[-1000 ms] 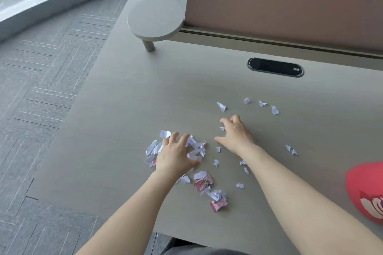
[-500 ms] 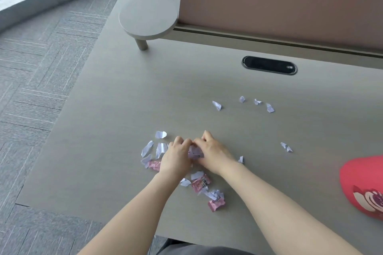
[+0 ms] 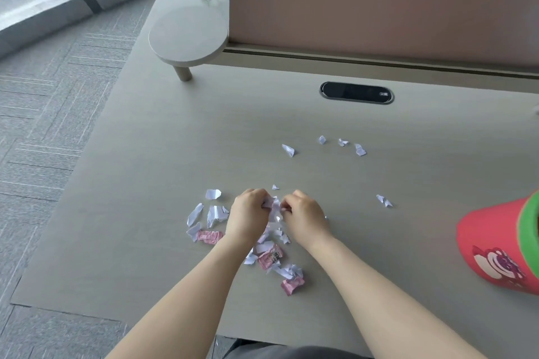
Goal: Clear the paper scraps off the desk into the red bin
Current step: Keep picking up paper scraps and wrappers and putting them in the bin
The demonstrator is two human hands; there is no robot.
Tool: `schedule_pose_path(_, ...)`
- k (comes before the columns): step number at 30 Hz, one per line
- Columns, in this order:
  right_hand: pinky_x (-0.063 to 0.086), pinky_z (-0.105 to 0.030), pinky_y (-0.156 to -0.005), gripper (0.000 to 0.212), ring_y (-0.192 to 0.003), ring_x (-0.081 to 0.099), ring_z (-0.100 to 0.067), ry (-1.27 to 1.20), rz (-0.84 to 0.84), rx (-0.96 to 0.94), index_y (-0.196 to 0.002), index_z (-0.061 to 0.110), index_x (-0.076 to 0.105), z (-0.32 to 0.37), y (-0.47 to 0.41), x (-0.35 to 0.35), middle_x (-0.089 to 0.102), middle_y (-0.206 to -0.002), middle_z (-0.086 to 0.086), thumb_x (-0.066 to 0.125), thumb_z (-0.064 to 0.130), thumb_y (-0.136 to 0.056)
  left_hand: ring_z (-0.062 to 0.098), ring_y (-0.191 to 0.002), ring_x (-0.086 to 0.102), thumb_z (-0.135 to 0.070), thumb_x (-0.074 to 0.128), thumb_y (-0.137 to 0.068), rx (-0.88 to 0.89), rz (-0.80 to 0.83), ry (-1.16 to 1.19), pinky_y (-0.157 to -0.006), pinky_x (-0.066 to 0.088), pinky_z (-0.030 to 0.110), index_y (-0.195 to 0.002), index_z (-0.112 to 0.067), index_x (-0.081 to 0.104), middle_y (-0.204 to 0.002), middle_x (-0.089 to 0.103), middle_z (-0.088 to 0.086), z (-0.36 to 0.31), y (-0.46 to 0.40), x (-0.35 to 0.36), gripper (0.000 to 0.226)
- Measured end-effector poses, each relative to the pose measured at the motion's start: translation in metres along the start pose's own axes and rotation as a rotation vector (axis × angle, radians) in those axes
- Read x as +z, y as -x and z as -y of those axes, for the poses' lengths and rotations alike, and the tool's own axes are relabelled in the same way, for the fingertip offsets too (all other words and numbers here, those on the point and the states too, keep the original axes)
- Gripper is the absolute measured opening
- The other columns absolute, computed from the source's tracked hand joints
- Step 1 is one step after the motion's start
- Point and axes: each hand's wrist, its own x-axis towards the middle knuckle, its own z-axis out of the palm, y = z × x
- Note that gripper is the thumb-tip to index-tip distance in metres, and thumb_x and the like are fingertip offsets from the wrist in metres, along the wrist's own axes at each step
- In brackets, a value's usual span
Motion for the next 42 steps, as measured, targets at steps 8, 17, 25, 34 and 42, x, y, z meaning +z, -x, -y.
schedule_pose_path(8, 0.037, -0.026, -0.065, 0.010, -0.078, 0.060, -0.025, -0.106, -0.264, 0.040, -0.082, 0.009, 0.066, -0.025, 0.019, -0.065, 0.060, -0.090, -0.008, 0.058, 0.004, -0.083, 0.021, -0.076, 0.055, 0.001, 0.057, -0.074, 0.081, -0.026, 0.109, -0.064, 0.040, 0.026, -0.079, -0.008, 0.064, -0.082, 0.064, 0.004, -0.072, -0.003, 0.000, 0.012)
schedule_pose_path(17, 0.043, -0.030, -0.063, 0.010, -0.070, 0.058, -0.024, -0.151, -0.562, 0.058, -0.080, 0.008, 0.065, -0.066, 0.076, -0.155, 0.055, -0.081, -0.003, 0.060, 0.000, -0.081, 0.021, -0.068, 0.059, -0.001, 0.057, -0.074, 0.265, 0.018, 0.243, -0.059, 0.047, 0.026, -0.075, -0.011, 0.061, -0.072, 0.062, -0.003, -0.184, 0.017, 0.025, 0.011)
schedule_pose_path(25, 0.037, -0.022, -0.061, 0.010, -0.066, 0.054, -0.020, -0.062, -0.826, 0.153, -0.078, 0.010, 0.066, -0.121, 0.139, -0.229, 0.057, -0.076, -0.002, 0.067, 0.000, -0.078, 0.021, -0.067, 0.059, -0.006, 0.064, -0.077, 0.479, 0.096, 0.288, -0.056, 0.049, 0.027, -0.075, -0.015, 0.061, -0.072, 0.063, -0.005, -0.278, 0.039, 0.063, 0.010)
schedule_pose_path(34, 0.039, -0.025, -0.066, 0.003, -0.073, 0.058, -0.023, -0.025, -0.891, 0.359, -0.083, 0.009, 0.067, -0.180, 0.193, -0.278, 0.063, -0.088, -0.008, 0.067, 0.006, -0.082, 0.017, -0.069, 0.056, -0.001, 0.064, -0.074, 0.661, 0.172, 0.254, -0.063, 0.045, 0.025, -0.076, -0.010, 0.063, -0.075, 0.062, -0.003, -0.351, 0.072, 0.125, 0.009)
schedule_pose_path(42, 0.022, -0.022, -0.057, 0.004, -0.071, 0.047, -0.021, -0.047, -0.830, 0.454, -0.083, 0.006, 0.066, -0.207, 0.209, -0.285, 0.061, -0.091, -0.012, 0.065, 0.010, -0.085, 0.021, -0.077, 0.057, 0.001, 0.059, -0.073, 0.670, 0.226, 0.166, -0.065, 0.043, 0.026, -0.072, -0.006, 0.056, -0.080, 0.063, 0.006, -0.370, 0.089, 0.166, 0.008)
